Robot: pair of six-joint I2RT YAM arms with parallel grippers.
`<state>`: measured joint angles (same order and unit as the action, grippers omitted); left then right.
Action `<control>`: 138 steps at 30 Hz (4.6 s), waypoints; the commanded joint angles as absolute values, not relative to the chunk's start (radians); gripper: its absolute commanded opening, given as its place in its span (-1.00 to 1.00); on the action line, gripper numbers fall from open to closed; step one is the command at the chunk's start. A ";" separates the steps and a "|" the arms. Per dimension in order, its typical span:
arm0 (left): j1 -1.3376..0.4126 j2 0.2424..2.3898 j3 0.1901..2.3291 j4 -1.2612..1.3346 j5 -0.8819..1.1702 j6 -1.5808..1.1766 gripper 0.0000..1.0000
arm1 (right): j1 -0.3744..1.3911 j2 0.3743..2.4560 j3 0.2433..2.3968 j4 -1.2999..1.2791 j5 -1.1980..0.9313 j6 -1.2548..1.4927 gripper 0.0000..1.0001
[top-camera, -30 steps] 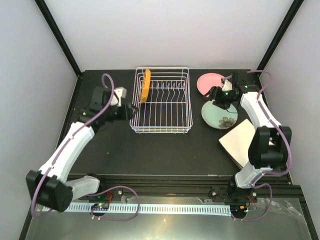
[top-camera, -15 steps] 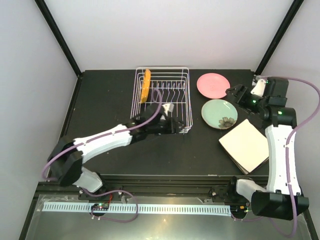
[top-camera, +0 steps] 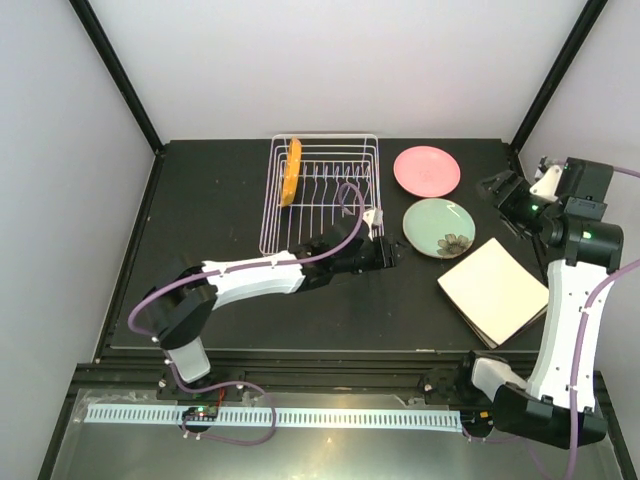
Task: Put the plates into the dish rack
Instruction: Pick up the plate at the center of the board.
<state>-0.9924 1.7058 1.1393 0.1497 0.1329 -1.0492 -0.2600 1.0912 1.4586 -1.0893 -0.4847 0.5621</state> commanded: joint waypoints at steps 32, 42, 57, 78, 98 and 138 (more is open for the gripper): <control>-1.115 2.134 1.405 0.385 0.156 -1.151 0.28 | -0.273 0.975 1.403 -1.147 -0.606 0.653 0.53; -1.114 2.189 1.432 0.374 0.155 -1.144 0.28 | -0.273 0.989 1.407 -1.127 -0.643 0.666 0.53; -1.113 2.266 1.500 0.388 0.170 -1.172 0.25 | -0.273 0.986 1.399 -1.138 -0.626 0.654 0.53; -1.084 2.245 1.473 0.365 0.160 -1.147 0.22 | -0.273 1.005 1.403 -1.135 -0.624 0.650 0.53; -1.057 2.292 1.504 0.360 0.195 -1.191 0.24 | -0.274 1.010 1.410 -1.134 -0.606 0.653 0.53; -1.104 2.380 1.628 0.330 0.281 -1.258 0.23 | -0.273 0.971 1.342 -1.135 -0.572 0.642 0.60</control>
<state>-1.0889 2.3547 1.5860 0.3325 0.2600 -1.2400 -0.2665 0.9825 1.3453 -1.1370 -0.5846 0.6590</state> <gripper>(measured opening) 0.621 0.798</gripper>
